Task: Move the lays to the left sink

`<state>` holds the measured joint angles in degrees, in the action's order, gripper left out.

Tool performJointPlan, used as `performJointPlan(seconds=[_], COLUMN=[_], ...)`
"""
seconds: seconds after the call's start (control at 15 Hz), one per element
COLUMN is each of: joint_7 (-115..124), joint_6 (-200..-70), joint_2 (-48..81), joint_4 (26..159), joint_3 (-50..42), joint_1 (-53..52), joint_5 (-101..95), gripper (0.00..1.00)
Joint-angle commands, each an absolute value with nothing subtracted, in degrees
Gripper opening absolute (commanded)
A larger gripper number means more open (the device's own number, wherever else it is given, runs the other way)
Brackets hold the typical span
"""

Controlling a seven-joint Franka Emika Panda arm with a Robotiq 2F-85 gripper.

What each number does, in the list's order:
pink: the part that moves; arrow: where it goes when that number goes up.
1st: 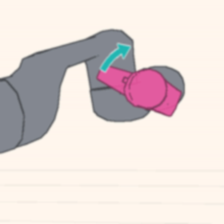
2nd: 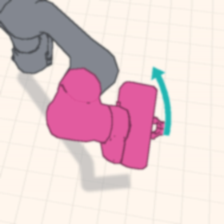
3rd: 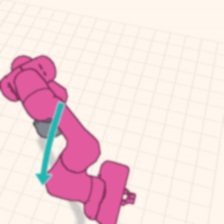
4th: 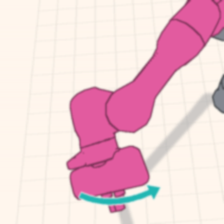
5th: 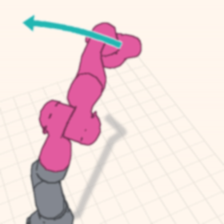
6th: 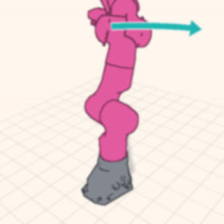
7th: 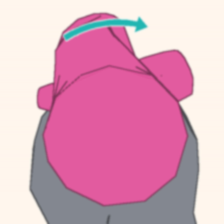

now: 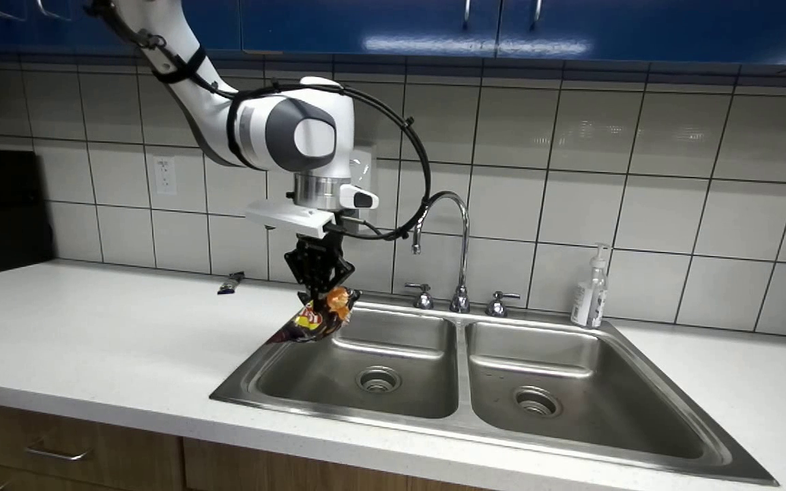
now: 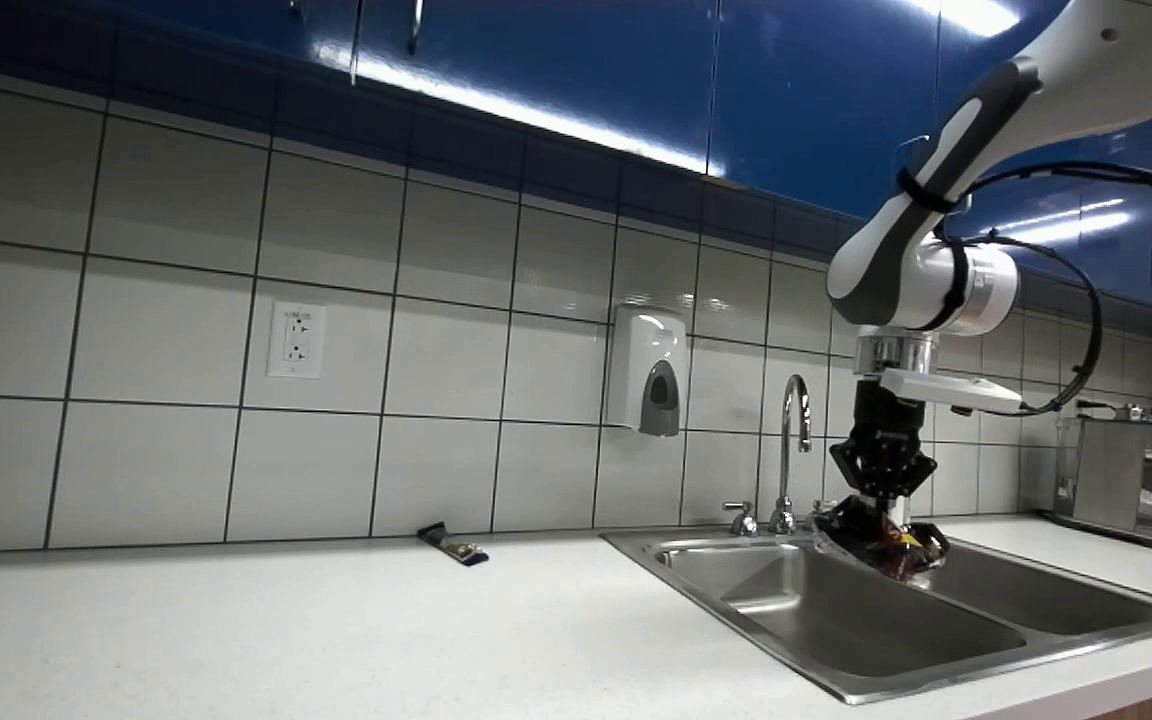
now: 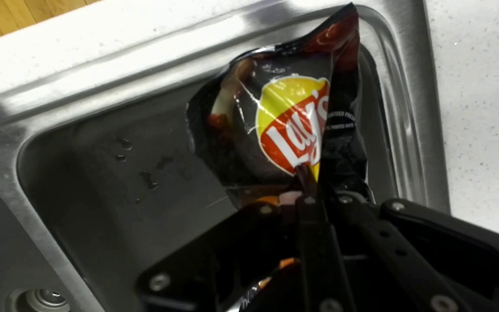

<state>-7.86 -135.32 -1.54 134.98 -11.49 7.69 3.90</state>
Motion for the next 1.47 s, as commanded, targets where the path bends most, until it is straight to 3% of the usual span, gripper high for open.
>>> performJointPlan(seconds=[0.0, 0.53, 1.4], joint_7=[-14.53, -21.17, -23.65], joint_6=[-136.36, -139.72, -140.10], joint_2=[0.74, 11.06, 26.74], joint_4=[134.07, 128.98, 114.02], joint_3=[-12.97, -14.42, -9.44], joint_1=[10.31, 15.14, 22.57], joint_5=[5.85, 7.90, 10.20], gripper=[0.00, 0.00, 0.00])
